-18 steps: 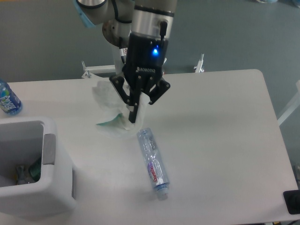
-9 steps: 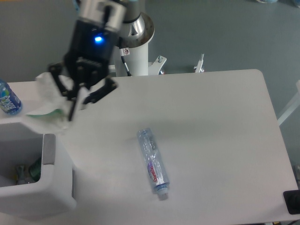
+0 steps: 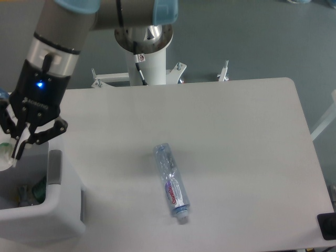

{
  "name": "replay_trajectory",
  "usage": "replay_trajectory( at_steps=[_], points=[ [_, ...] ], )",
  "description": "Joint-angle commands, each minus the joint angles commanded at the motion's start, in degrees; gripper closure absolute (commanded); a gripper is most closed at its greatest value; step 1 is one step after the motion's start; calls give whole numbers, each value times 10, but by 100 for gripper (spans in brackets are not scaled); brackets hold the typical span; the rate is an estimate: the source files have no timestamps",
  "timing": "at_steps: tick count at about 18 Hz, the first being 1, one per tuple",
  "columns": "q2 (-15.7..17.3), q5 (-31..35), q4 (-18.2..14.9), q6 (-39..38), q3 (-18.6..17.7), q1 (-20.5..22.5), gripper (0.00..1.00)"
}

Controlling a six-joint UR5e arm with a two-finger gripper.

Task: Place the trash in the trash can
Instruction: 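Lift the paper and carry it over the white trash bin, then open the gripper to drop the paper into the bin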

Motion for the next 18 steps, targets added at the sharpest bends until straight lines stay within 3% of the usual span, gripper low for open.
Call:
replay_trajectory(
  at_steps=[2,3,7,11,14,17,18],
  points=[
    [-4,0,0,4,4,0,31],
    [-4,1,0,8,5,0,23],
    [-4,9,-1,8,9,0,12],
    [-4,28,-1,7,20,1,12],
    [-4,107,-2,1,15,10,12],
    [-6,196,-2,0,7,25,0],
    [-10,204,-2,0,6,35,0]
  ],
)
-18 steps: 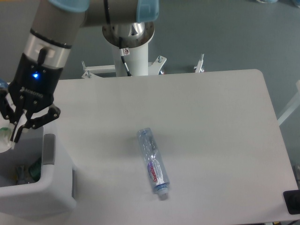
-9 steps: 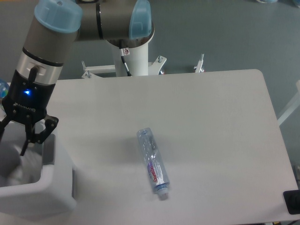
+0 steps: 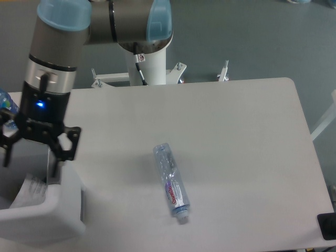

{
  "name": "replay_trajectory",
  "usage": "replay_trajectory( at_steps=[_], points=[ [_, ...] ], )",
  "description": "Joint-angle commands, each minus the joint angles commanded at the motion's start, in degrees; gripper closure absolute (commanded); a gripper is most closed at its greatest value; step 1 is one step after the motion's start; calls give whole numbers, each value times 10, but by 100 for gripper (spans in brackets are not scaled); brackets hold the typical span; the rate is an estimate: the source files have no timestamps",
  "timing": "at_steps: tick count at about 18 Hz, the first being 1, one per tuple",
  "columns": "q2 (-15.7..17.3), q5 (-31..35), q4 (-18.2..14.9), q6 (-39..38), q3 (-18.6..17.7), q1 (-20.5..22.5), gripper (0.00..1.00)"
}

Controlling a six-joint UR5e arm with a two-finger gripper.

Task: Place the trash in the trash can
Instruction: 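Open the gripper to drop the paper into the bin, then move the open gripper over the clear plastic water bottle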

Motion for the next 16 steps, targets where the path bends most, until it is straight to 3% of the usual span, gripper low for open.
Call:
replay_trajectory(
  at_steps=[7,16],
  points=[
    [-37,4,0,7,-22,90,0],
    [-141,2,0,86,-18,123,0]
  ],
)
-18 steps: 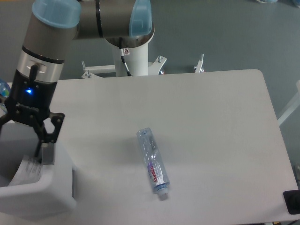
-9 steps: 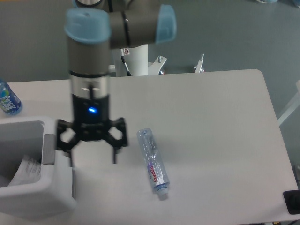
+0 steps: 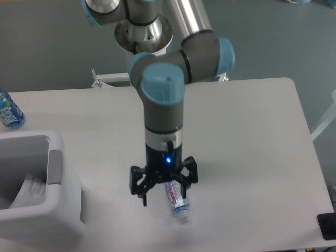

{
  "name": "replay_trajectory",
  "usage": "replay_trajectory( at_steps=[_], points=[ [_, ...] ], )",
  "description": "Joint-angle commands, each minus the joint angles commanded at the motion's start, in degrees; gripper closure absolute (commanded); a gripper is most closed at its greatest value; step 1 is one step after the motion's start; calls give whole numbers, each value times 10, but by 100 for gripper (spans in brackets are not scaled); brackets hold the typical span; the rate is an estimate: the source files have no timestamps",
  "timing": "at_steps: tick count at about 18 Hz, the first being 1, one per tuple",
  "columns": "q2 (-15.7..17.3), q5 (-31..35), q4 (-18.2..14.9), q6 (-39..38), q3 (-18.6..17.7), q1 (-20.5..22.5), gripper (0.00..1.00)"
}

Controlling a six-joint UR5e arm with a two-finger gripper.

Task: Place the trash in the trash can
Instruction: 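Move the open gripper over the clear plastic water bottle, then lower the gripper around the bottle's cap end and close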

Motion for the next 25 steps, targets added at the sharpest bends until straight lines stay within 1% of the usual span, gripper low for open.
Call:
replay_trajectory(
  at_steps=[3,5,8,13,19,23,25],
  points=[
    [-40,1,0,-1,19,5,0],
    [-55,2,-1,0,21,9,0],
    [-69,18,0,0,22,11,0],
    [-92,28,1,-3,23,11,0],
    [-109,39,3,-2,24,11,0],
    [-121,46,17,-4,26,11,0],
    [-121,58,18,-4,21,11,0]
  ],
)
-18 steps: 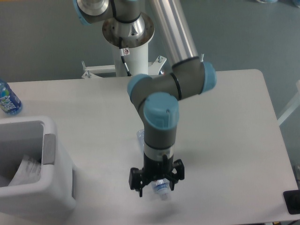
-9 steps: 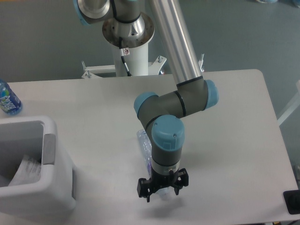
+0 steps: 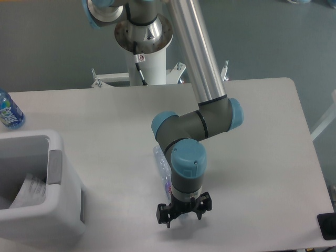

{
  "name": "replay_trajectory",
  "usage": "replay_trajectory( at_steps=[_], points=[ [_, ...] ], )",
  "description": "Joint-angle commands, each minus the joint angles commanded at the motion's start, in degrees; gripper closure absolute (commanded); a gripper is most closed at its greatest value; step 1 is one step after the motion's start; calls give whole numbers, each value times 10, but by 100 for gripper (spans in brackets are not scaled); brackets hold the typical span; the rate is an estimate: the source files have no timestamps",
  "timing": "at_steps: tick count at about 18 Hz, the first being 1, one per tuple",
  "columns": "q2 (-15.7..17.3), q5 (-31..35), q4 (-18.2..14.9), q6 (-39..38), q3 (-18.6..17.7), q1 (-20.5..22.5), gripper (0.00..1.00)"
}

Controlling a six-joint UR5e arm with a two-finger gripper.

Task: Place the trash in the trash can
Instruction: 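Lower the gripper around the bottle's cap end and close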

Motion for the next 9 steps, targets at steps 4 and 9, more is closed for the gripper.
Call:
replay_trajectory(
  at_steps=[4,9],
  points=[
    [0,6,2,0,-4,-1,11],
    [0,6,2,0,-5,-2,36]
  ],
)
